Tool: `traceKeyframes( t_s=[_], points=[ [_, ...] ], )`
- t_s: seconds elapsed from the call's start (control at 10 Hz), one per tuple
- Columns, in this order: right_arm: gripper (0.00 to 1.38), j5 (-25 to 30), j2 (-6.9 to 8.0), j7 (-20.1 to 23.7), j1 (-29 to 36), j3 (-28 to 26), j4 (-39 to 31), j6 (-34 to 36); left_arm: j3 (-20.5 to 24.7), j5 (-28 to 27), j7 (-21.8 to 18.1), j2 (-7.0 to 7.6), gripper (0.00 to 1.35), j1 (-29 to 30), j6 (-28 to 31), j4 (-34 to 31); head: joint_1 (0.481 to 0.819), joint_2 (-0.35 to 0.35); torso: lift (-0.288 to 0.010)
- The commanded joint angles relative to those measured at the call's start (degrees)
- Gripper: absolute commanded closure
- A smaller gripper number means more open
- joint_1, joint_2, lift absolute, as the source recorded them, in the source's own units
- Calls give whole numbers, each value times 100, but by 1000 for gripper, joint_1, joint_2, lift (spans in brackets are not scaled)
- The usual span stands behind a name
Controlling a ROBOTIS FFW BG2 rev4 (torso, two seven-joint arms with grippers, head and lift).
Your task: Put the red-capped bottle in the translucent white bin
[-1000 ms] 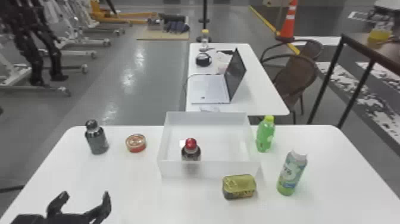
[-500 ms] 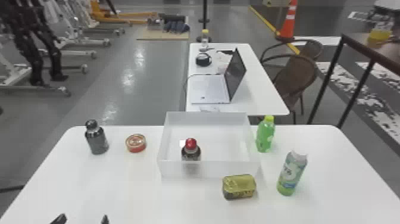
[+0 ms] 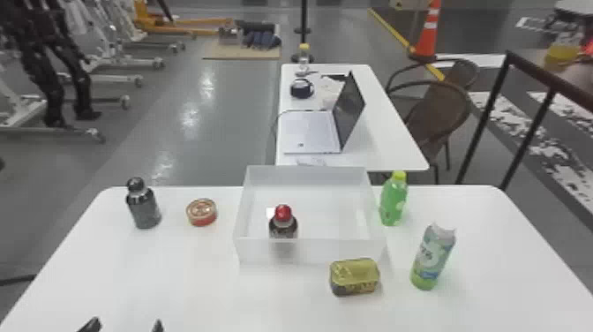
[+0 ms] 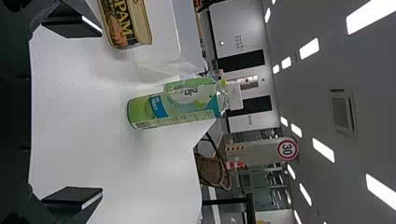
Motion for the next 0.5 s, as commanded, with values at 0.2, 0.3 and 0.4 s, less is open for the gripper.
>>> traceKeyframes(
  t_s=[0.2, 0.3, 0.4],
  points=[
    [94, 259, 5, 0, 59, -112, -147, 44, -9, 27, 2, -15, 137, -46, -169, 107, 549, 0, -100],
    [94, 285, 5, 0, 77, -121, -173, 79, 0, 44, 2, -15, 137, -55, -222, 142, 549, 0, -100],
    [94, 285, 5, 9, 77, -121, -173, 106, 0, 62, 2, -15, 137, -73, -239, 168, 549, 0, -100]
  ],
)
